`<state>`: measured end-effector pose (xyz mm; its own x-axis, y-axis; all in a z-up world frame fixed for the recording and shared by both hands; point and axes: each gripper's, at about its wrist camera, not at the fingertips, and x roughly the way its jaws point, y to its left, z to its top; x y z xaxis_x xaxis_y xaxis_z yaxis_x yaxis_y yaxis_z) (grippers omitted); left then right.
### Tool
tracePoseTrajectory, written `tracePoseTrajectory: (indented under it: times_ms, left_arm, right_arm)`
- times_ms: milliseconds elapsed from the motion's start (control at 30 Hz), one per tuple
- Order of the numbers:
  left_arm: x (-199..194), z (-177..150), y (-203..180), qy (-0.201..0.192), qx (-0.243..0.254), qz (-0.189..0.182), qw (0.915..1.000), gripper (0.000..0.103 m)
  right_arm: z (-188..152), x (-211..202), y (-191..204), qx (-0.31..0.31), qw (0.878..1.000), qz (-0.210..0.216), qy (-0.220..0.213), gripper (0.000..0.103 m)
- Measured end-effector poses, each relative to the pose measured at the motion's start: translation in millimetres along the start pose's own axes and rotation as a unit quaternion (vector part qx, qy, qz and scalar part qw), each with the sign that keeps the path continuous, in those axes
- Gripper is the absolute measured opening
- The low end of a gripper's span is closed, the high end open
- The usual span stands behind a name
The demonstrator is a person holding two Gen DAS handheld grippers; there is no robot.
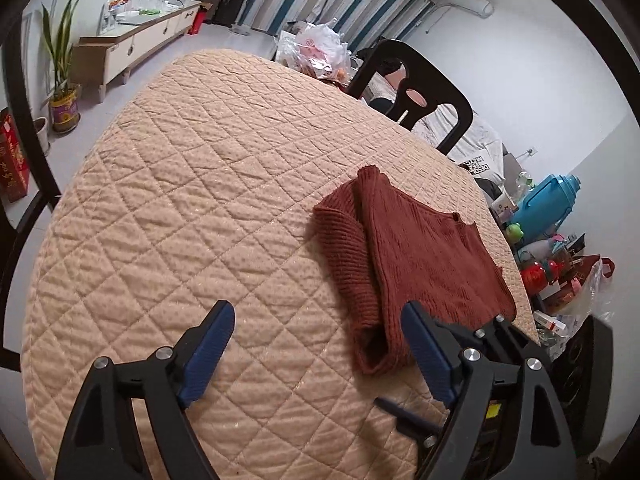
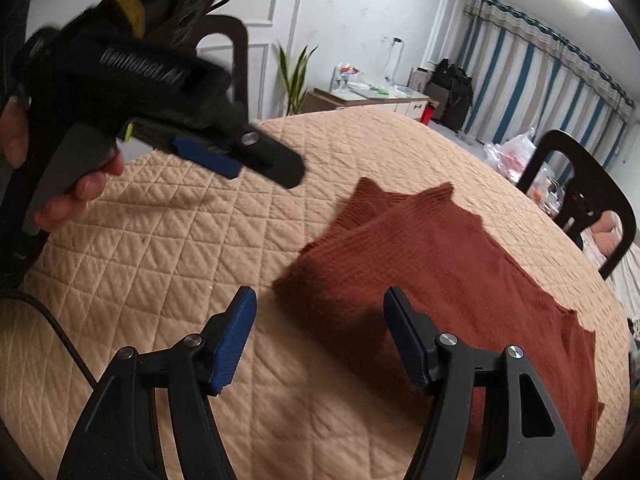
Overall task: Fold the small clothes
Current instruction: 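Move both tools to the ribbed folded edge and close them on it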
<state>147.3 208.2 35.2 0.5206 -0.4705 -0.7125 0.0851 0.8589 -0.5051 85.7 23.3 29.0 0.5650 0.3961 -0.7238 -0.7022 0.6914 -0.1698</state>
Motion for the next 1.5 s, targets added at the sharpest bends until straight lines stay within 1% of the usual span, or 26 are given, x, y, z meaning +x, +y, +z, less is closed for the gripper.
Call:
tracePoseTrajectory:
  times_ms: [100,200,367,400,433,467,500,533,633,700,767,833,900,1000,1067,1100,1200,1233,1267,1300,1333,1433,1500]
  left_arm:
    - [5.7,4.6,-1.0,0.008,0.004,-0.005,0.9999,0.087]
    - [10.6,8.8,-0.2,0.016,0.002,-0.018,0.9997,0.088]
    - [21.9,17.0,-0.1,0.029,-0.005,-0.028,0.9992,0.089]
    - [23.7,18.5,-0.5,0.032,-0.007,-0.035,0.9989,0.089]
    - [26.2,20.1,-1.2,0.035,-0.01,-0.042,0.9984,0.089]
    - [28.7,22.1,-2.4,0.039,-0.012,-0.046,0.9981,0.09]
    - [31.5,24.0,-4.5,0.042,-0.012,-0.046,0.998,0.09]
    - [34.3,25.7,-6.4,0.044,-0.011,-0.047,0.9979,0.091]
    - [43.7,31.0,-10.0,0.053,-0.014,-0.051,0.9972,0.091]
    - [51.0,33.5,-12.4,0.061,-0.021,-0.054,0.9964,0.091]
    - [56.1,35.5,-17.0,0.064,-0.019,-0.053,0.9963,0.095]
    - [59.1,37.7,-21.1,0.067,-0.014,-0.052,0.9963,0.096]
    - [63.0,39.9,-22.8,0.069,-0.021,-0.059,0.9956,0.096]
    - [69.6,42.3,-27.6,0.074,-0.024,-0.055,0.9954,0.096]
    - [74.8,44.5,-30.7,0.082,-0.033,-0.06,0.9942,0.095]
    - [76.3,45.7,-31.6,0.084,-0.036,-0.055,0.9943,0.095]
    - [80.7,50.0,-38.5,0.097,-0.022,-0.032,0.9945,0.095]
    - [81.4,50.7,-40.1,0.098,-0.02,-0.024,0.9946,0.089]
    - [82.3,51.5,-41.8,0.099,-0.017,-0.016,0.9948,0.08]
    - [82.9,52.4,-43.0,0.099,-0.015,-0.005,0.995,0.076]
    - [83.6,53.0,-43.1,0.099,-0.014,0.001,0.995,0.067]
    - [85.7,53.5,-43.0,0.1,-0.017,0.005,0.9948,0.065]
    - [86.2,53.2,-43.9,0.102,-0.014,0.01,0.9946,0.06]
  right_arm:
    - [0.5,5.8,8.0,-0.02,1.0,-0.007,0.01,0.066]
    - [2.9,14.3,11.6,-0.028,0.999,-0.021,0.024,0.066]
    - [5.1,16.4,12.1,-0.023,0.999,-0.028,0.022,0.066]
    - [5.9,17.7,11.1,-0.02,0.999,-0.029,0.023,0.065]
    - [6.1,18.2,10.5,-0.017,0.999,-0.029,0.022,0.06]
    - [6.3,18.2,10.1,-0.016,0.999,-0.03,0.022,0.058]
    - [6.4,18.6,9.2,-0.015,0.999,-0.032,0.023,0.054]
    - [6.4,17.7,8.9,-0.014,0.999,-0.033,0.022,0.047]
    - [7.7,22.1,2.3,-0.007,0.999,-0.044,0.022,0.035]
    - [7.8,21.3,0.0,-0.002,0.999,-0.051,0.018,0.024]
    - [7.5,20.7,-2.5,0.004,0.999,-0.051,0.015,0.021]
    - [7.2,20.0,-5.0,0.011,0.999,-0.05,0.013,0.016]
    - [7.0,17.6,-8.3,0.018,0.999,-0.05,0.006,0.013]
    - [6.6,13.2,-11.7,0.027,0.998,-0.049,-0.006,0.013]
    - [6.1,11.0,-14.0,0.032,0.998,-0.045,-0.012,0.012]
    - [5.6,10.0,-14.8,0.034,0.998,-0.044,-0.014,0.012]
    - [4.9,7.8,-17.8,0.039,0.998,-0.038,-0.023,0.012]
    - [4.4,7.3,-18.8,0.041,0.998,-0.037,-0.023,0.012]
    - [4.1,7.7,-19.8,0.043,0.998,-0.036,-0.023,0.012]
    - [3.8,8.0,-20.5,0.044,0.998,-0.034,-0.022,0.012]
    - [3.5,8.1,-21.5,0.046,0.998,-0.033,-0.022,0.012]
    - [2.8,8.7,-24.9,0.051,0.998,-0.03,-0.024,0.012]
    - [2.2,8.5,-25.7,0.053,0.998,-0.029,-0.025,0.012]
